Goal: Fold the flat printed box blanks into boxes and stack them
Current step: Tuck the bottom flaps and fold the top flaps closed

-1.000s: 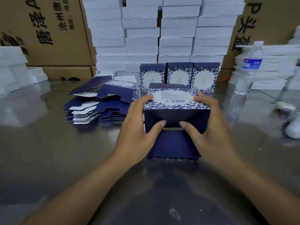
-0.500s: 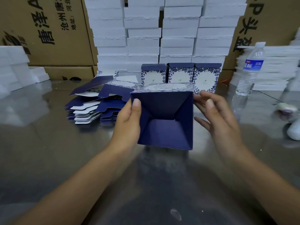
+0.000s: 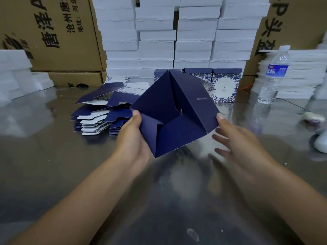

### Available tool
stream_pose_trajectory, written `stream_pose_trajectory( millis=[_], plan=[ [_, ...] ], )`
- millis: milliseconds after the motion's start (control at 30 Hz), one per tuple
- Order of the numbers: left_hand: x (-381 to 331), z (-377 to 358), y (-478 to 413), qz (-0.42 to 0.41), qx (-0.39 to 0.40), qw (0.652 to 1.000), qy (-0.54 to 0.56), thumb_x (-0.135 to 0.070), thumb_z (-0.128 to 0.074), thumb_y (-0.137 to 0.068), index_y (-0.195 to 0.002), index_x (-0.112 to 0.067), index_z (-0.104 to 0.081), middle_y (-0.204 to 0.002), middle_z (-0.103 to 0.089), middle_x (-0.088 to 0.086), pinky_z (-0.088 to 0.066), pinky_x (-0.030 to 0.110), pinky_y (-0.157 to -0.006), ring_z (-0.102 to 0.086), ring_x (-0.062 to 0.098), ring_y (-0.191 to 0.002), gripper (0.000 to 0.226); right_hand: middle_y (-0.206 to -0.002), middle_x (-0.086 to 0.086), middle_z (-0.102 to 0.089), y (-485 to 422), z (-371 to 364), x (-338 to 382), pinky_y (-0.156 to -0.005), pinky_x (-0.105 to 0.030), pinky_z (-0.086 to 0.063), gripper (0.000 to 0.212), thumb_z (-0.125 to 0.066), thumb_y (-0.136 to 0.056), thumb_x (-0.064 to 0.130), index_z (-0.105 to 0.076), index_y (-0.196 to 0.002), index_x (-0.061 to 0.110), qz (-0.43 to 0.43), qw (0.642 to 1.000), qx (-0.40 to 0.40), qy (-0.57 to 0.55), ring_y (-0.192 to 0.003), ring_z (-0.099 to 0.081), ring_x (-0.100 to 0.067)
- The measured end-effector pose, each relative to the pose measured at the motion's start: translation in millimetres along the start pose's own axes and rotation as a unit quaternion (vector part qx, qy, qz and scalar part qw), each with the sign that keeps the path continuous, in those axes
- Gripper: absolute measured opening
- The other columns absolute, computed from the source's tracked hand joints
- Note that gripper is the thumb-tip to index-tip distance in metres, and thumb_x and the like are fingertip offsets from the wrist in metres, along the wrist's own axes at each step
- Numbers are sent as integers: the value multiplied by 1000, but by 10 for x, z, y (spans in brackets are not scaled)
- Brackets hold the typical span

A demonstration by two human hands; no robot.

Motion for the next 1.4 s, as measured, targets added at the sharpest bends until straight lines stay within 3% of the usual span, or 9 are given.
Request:
stream_pose_trajectory(
  millis=[367,567,633,700,867,933,1067,1267,1400],
  plan=[
    [-107,-90,7,-26,51,996,-66,-44,-30,-101,-108,-18,-62,-99,-70,-2,-51,35,-87,-65,15,-97,41,-111,4,-69,26,24,288,-82,-42,-56,48,-71,-64,37,-53,-106,25,84,976,66,-189,-103,-67,-19],
    [-435,-27,71,-193,-33,954,-228,-43,-35,-99,-124,-29,-46,-132,-53,-6,-39,29,-98,-52,7,-116,31,-113,5,-64,240,168,645,-92,-35,-52,46,-79,-61,37,-50,-96,32,307,950,-39,-43,-105,-63,-14],
    [-532,-123,176,-274,-11,917,-292,-51,-41,-92,-129,-32,-43,-135,-49,-11,-37,20,-101,-47,1,-123,41,-117,4,-59,403,141,794,-96,-32,-46,46,-81,-66,37,-48,-97,32,423,895,-86,114,-109,-57,-16],
    [-548,-232,272,-323,32,889,-322,-56,-49,-87,-136,-31,-37,-140,-44,-11,-38,10,-96,-44,-3,-125,56,-117,3,-53,612,4,869,-94,-27,-40,42,-77,-70,37,-49,-100,26,557,773,-122,276,-107,-50,-20],
    [-436,-497,507,-389,138,833,-368,-48,-59,-76,-139,-34,-14,-146,-36,4,-41,25,-104,-44,8,-129,79,-103,-17,-66,823,-268,803,-86,-49,-39,25,-79,-75,28,-67,-87,10,666,608,-172,397,-103,-45,-29],
    [-431,-530,547,-391,158,840,-342,-55,-65,-74,-137,-32,-13,-142,-41,6,-44,20,-99,-49,11,-125,85,-99,-16,-68,872,-345,788,-91,-49,-36,19,-78,-77,26,-67,-84,12,687,569,-178,415,-104,-46,-28],
    [-423,-394,420,-307,112,906,-268,-82,-59,-59,-109,-34,-39,-122,-54,6,-47,49,-91,-54,28,-116,72,-89,-11,-70,980,-542,670,-102,-42,-28,24,-72,-80,10,-52,-89,19,741,489,-145,437,-109,-51,-24],
    [-494,-258,350,-311,49,919,-235,-34,-49,-80,-102,-26,-53,-92,-61,-12,-45,23,-71,-56,8,-83,23,-92,-10,-69,965,-720,575,-108,-38,-29,8,-69,-82,8,-64,-83,15,711,486,-67,503,-116,-58,-30],
    [-544,-322,483,-363,21,880,-306,-25,-39,-85,-78,-34,-42,-67,-52,-26,-38,12,-63,-46,-3,-65,12,-102,-12,-69,929,-685,671,-104,-39,-35,26,-49,-95,34,-60,-99,12,668,585,-5,460,-118,-57,-28]
  ],
)
Point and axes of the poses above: each hand's wrist, its own y-axis away from the middle knuckle, its own z-axis out of the back of the hand, x = y × z, the point moved 8 cm from there along -y, towards the middle knuckle
